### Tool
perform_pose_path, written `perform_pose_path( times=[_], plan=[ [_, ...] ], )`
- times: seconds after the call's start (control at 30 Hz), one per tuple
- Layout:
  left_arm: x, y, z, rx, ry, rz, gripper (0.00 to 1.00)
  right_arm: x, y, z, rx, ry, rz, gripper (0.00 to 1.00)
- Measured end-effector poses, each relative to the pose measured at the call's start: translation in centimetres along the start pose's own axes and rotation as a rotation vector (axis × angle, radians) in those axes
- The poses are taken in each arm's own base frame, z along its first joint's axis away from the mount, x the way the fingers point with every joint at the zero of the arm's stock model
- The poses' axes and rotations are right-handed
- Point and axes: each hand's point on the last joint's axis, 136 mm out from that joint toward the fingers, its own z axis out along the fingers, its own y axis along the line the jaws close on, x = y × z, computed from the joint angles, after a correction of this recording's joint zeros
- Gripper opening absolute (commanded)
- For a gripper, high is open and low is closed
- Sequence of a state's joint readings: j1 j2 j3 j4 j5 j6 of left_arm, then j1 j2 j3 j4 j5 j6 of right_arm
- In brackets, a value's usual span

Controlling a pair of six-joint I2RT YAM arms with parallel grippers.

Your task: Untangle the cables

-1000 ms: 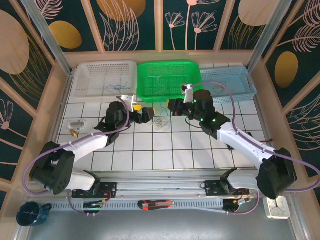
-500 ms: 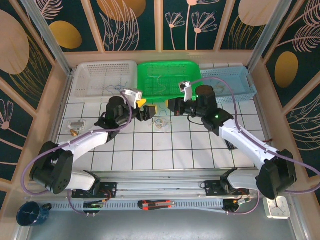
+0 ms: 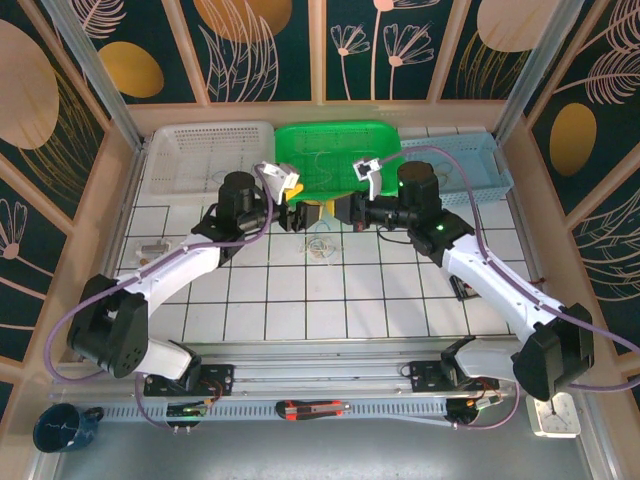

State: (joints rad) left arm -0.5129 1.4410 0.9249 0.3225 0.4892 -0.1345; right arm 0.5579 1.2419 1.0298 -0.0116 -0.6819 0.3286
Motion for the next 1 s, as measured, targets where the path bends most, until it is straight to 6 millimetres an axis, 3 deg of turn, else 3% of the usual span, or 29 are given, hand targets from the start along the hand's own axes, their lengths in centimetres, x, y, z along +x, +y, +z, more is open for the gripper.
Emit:
perform_pose_path(
  times=[0.13,0.3,0.47,0.5,0.53,0.6,0.7,0.87,1.0],
  plan=[
    [0.4,-0.8,0.6,0.036,0.020,0.011,0.68,0.1,0.3,0.0,-0.017,0.008,-0.002,0.00],
    [0.9,-1.5,1.5,0.062,0.050,0.008,0.46,0.2,0.4,0.0,-0.024,0.011,-0.002,0.00],
    [0.8,-2.1,1.5,0.087,0.042,-0.011,0.05,0.1,0.3,-0.1,-0.022,0.008,-0.001,0.00],
    [0.6,-2.2,1.5,0.090,0.034,-0.015,0.00,0.0,0.2,-0.1,-0.019,0.004,0.000,0.00],
    [0.6,-2.2,1.5,0.091,0.030,-0.022,0.00,-0.2,0.0,-0.3,-0.014,-0.003,0.002,0.02],
    [0.6,-2.3,1.5,0.096,0.018,-0.035,0.00,-0.7,-0.9,-0.8,0.009,-0.026,0.017,0.26],
    [0.6,-2.3,1.4,0.098,0.005,-0.076,0.00,-0.7,-2.1,-2.1,0.052,-0.067,0.042,0.46],
    [-0.7,-2.6,0.8,0.096,-0.049,-0.166,0.00,0.3,-3.9,-4.2,0.164,-0.149,0.034,0.56],
    [-2.9,-2.9,-0.2,0.095,-0.120,-0.235,0.00,3.7,-6.0,-4.2,0.254,-0.159,0.045,0.61]
  ],
)
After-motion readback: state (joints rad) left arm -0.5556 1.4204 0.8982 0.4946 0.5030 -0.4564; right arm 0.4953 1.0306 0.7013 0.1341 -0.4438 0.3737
